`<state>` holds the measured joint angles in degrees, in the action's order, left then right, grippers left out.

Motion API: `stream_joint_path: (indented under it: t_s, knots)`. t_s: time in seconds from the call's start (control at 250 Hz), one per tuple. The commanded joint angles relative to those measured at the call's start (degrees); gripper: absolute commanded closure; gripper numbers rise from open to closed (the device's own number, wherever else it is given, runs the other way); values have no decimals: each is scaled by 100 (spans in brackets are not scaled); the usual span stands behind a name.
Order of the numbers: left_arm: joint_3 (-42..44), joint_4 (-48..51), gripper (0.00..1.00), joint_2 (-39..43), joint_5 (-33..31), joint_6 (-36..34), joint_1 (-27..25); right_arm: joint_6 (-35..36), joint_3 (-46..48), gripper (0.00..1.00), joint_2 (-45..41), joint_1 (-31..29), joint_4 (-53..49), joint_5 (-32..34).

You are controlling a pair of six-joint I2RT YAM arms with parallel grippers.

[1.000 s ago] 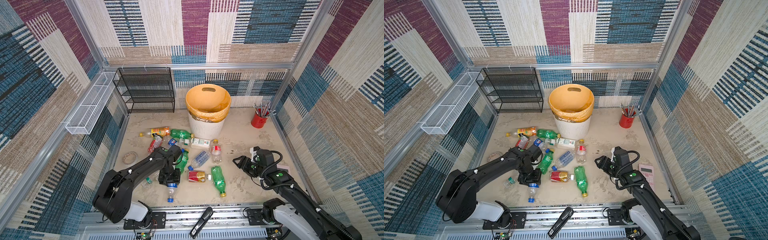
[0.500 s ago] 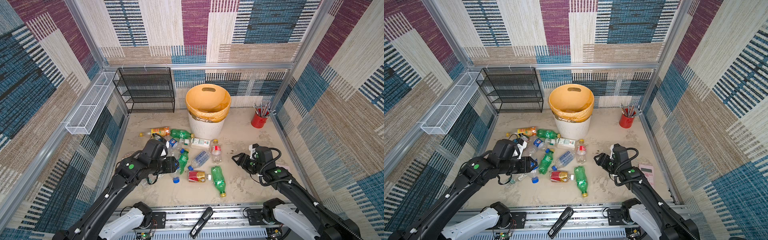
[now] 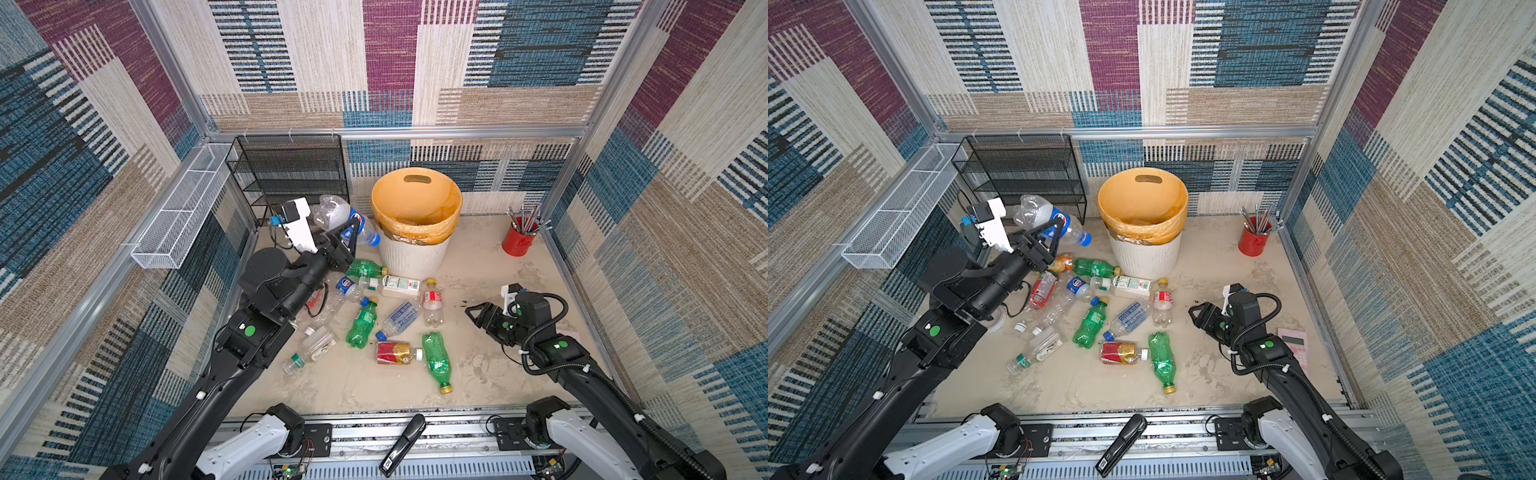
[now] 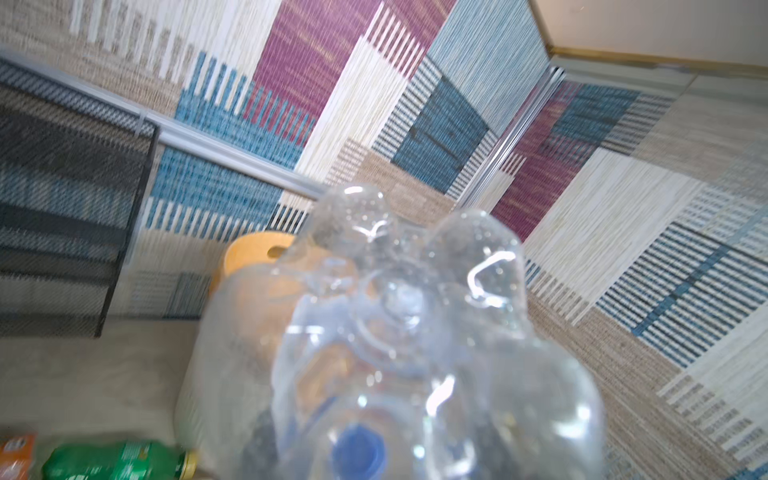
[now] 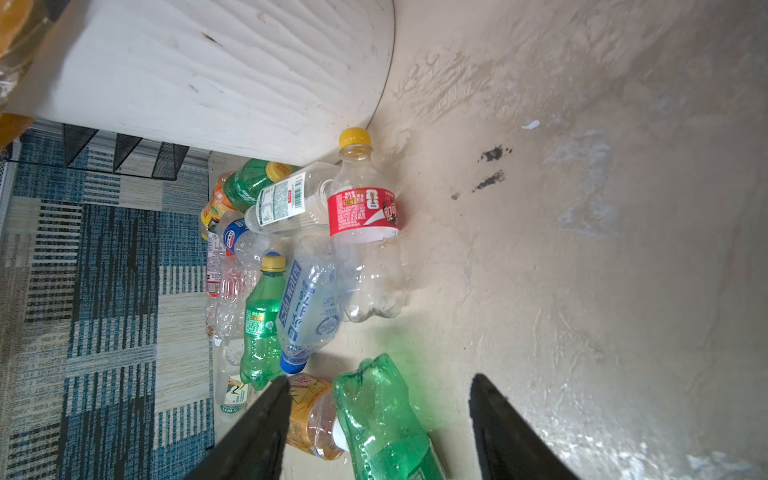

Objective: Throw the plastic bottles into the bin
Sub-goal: 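Lift the bottle with the left gripper, carry it over the bin, release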

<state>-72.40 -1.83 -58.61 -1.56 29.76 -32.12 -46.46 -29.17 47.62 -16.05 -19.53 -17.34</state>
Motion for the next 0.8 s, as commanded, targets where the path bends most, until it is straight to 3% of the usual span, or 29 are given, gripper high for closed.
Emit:
stream_joint_path:
  t_s: [0.0, 0.068, 0.108, 0.192, 0.252, 0.32, 0.384, 0.468, 0.6, 0.796]
  knots:
    - [-846, -1393, 53, -892, 12, -565, 4, -91, -71, 30, -51, -3, -64, 116]
    - [-2003, -1358, 49, -1889, 251, -793, 8, -96, -116, 30, -71, -3, -112, 122]
    - [-2927, -950, 41, -2578, 239, -839, 19, -96, -151, 30, -78, -3, -129, 135]
    - [-5440, 719, 26, -4114, 30, -689, 133, -112, -217, 30, -118, -3, -196, 151]
    - [-7416, 1808, 23, -5072, 22, -669, 181, -93, -273, 30, -162, -7, -300, 172]
    - [-9133, 2401, 17, -5778, 28, -703, 171, -116, -280, 30, -292, -3, -410, 217]
    - [-9758, 2529, 15, -5895, 11, -855, 147, -202, -176, 30, -463, 1, -429, 236]
    - [-9017, 2197, 15, -5258, -69, -1094, 120, -302, -22, 30, -597, -5, -379, 216]
    - [-5469, -24, 18, -3229, -163, -1154, 83, -288, 59, 30, -571, -3, -360, 170]
    - [-2554, 362, 21, -1300, -392, -842, 83, -215, 133, 30, -458, -3, -260, 79]
